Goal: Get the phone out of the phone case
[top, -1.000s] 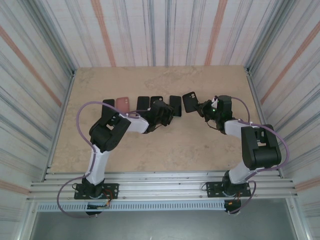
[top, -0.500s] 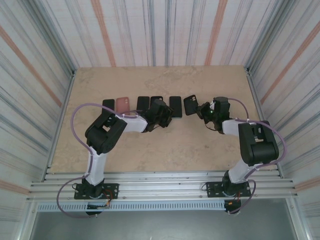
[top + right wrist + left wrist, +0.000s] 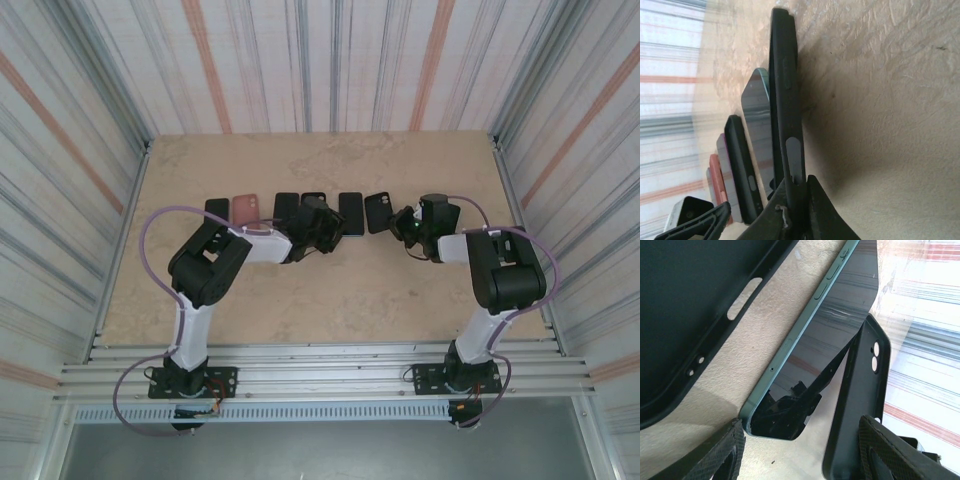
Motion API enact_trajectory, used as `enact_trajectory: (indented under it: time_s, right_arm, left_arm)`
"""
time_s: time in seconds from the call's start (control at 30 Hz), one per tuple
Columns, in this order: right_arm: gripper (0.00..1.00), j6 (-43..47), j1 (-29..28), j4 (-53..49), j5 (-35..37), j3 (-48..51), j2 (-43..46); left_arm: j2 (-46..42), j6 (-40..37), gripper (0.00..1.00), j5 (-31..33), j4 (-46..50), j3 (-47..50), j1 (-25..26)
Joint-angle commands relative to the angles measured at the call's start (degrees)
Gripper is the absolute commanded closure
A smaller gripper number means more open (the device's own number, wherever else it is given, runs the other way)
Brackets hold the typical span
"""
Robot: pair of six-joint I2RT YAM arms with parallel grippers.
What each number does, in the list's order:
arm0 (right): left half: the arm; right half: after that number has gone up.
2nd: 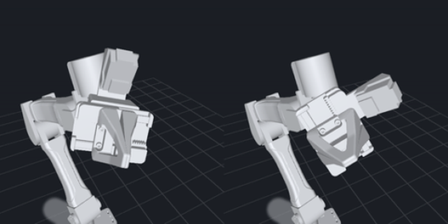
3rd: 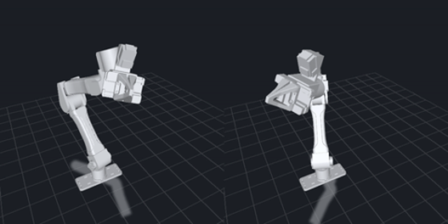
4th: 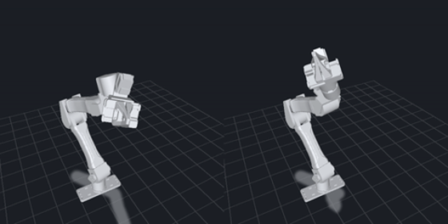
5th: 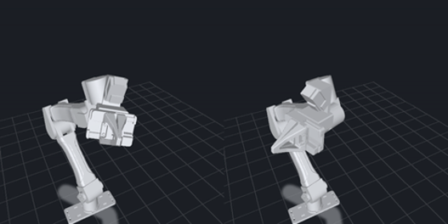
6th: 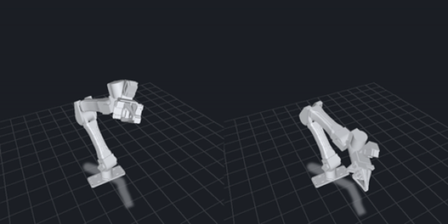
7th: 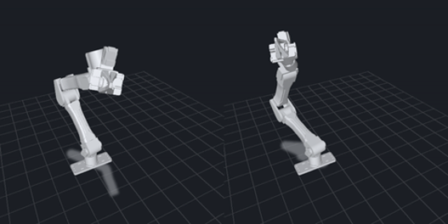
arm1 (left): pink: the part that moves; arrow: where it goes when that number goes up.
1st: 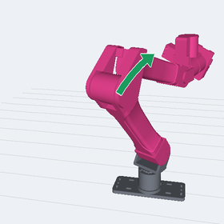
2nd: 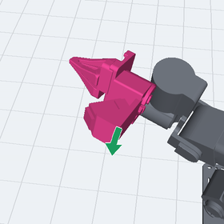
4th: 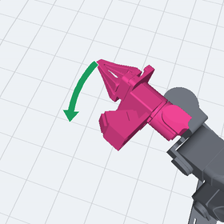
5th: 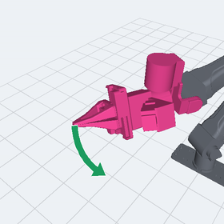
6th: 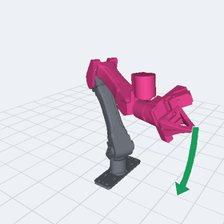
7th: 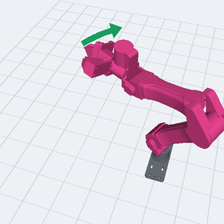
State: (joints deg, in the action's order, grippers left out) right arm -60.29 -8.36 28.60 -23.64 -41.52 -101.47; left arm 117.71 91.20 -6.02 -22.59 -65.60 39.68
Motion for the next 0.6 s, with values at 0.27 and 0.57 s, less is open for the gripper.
enact_trajectory:
  time_s: [0.27, 0.57]
  right_arm:
    - [0.70, 8.4, -0.2, -9.6, 0.6, -4.5, 1.0]
    - [0.69, 15.5, 0.5, -17.0, -0.8, -8.5, -1.3]
  left_arm:
    - [-3.9, -3.5, 0.33, -1.9, 1.7, -1.6, -0.5]
    - [-6.4, -5.1, 0.32, -2.3, 3.7, -2.6, -0.7]
